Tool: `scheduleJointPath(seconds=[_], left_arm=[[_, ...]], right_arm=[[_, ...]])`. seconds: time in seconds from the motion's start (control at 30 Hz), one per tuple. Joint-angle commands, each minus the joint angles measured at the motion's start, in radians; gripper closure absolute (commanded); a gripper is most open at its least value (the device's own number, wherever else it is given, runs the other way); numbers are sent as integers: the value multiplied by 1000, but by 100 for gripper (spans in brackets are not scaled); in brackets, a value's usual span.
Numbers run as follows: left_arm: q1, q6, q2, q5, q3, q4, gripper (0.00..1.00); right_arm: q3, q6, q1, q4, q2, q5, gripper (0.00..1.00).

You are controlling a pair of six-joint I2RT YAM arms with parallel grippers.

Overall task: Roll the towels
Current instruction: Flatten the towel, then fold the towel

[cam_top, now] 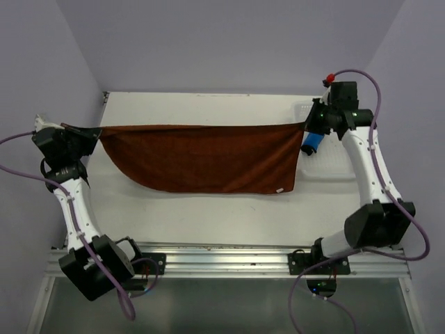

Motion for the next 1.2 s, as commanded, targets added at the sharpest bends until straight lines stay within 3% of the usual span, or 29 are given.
scheduleJointPath(seconds=[0.0,0.2,0.4,0.73,1.17], left_arm=[[-6,-27,109,-34,-72,155,100],[-115,-8,356,-91,-13,331,100],[-179,-24,525,-114,42,439,100],[-182,-1,645,-76,60,498,100],[-156,-19,631,19,1,478,100]], right_arm=[[2,41,-3,101,138,9,100],[90,42,1,262,359,-87,100],[220,13,14,264,511,-64,100],[197,-47,14,299,539,-64,100],[20,-159,14,333,415,-53,100]])
